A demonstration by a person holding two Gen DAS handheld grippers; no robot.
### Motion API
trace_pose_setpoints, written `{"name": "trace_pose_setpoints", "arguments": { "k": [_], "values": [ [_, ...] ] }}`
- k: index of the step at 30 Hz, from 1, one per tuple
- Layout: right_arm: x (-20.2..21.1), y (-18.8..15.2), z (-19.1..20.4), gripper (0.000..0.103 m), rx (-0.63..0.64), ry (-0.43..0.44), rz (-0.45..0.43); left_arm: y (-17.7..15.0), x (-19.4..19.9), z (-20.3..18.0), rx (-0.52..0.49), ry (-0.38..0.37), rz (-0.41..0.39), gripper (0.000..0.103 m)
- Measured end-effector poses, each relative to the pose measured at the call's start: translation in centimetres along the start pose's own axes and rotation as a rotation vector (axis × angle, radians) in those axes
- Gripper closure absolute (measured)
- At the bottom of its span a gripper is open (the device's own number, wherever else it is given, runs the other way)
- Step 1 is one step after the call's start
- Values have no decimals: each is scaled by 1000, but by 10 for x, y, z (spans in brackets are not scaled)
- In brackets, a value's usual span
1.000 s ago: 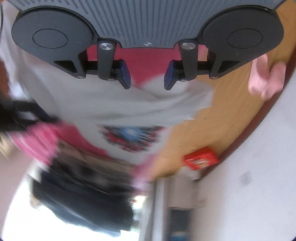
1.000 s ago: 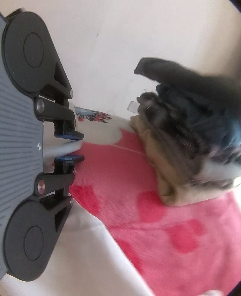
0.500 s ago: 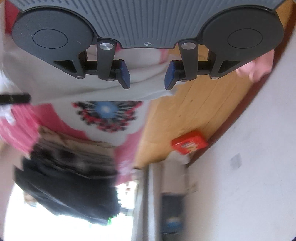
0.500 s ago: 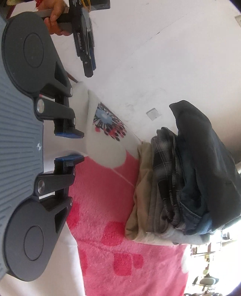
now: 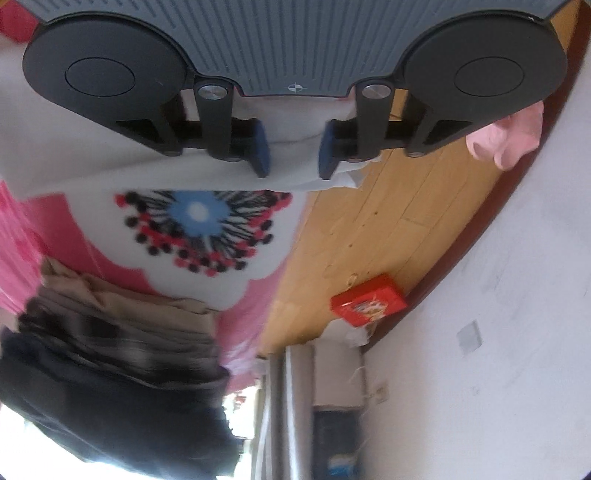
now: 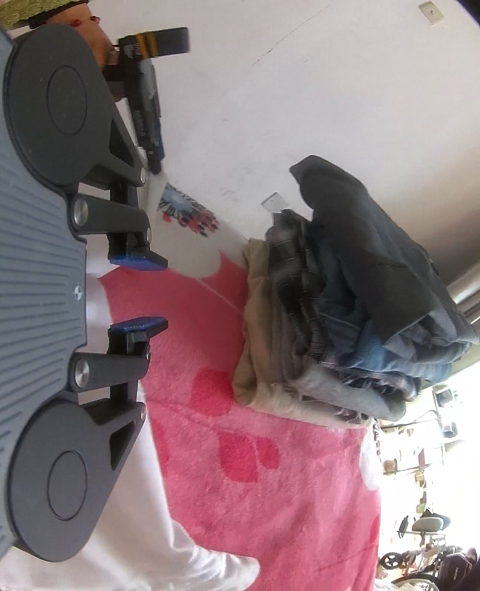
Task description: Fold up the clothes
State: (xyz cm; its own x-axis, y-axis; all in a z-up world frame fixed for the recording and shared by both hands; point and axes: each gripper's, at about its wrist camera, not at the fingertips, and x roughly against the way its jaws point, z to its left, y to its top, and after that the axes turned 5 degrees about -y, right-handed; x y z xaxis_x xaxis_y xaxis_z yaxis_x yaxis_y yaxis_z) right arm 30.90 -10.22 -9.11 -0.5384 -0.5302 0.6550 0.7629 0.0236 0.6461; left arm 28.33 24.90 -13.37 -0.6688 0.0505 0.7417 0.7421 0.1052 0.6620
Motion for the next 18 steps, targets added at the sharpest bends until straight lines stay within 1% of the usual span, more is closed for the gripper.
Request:
{"name": "trace_pose_setpoints", "arguments": {
  "k": [1, 2, 3, 5, 6, 7, 8, 9, 10, 12, 14, 16, 17, 18],
  "values": [
    [-3, 0, 5, 72, 28, 0, 2, 0, -1, 2, 17, 5, 1, 99],
    [-5, -1, 11, 72, 57, -1, 4, 1, -1, 3, 27, 10, 0, 100],
    [-8, -1, 16, 72, 85, -1, 6, 1, 0, 3, 26, 20, -10, 103],
    [-13, -2, 27, 72, 142, -2, 9, 2, 3, 3, 22, 28, -26, 103],
    [-16, -3, 32, 70, 170, -2, 11, 2, 5, 3, 20, 31, -34, 103],
    [-18, -3, 38, 65, 199, -2, 13, 3, 7, 4, 21, 32, -38, 103],
    [-21, -3, 43, 63, 227, -3, 15, 3, 9, 5, 22, 30, -44, 103],
    [-23, -4, 48, 57, 255, -3, 17, 4, 10, 6, 21, 26, -46, 103],
    [-26, -4, 54, 50, 284, -3, 19, 5, 11, 7, 11, 11, -42, 103],
    [-31, -5, 64, 43, 340, -4, 22, 5, 14, 8, -7, -21, -34, 103],
    [-36, -6, 75, 40, 397, -5, 26, 4, 15, 6, -38, -58, -17, 103],
    [-41, -7, 86, 37, 454, -5, 30, 0, 20, -1, -102, -87, -18, 96],
    [-44, -7, 91, 36, 480, -7, 33, -2, 22, -4, -133, -100, -19, 85],
    [-49, -7, 92, 36, 492, -14, 46, -4, 23, -7, -160, -105, -19, 80]
  ]
}}
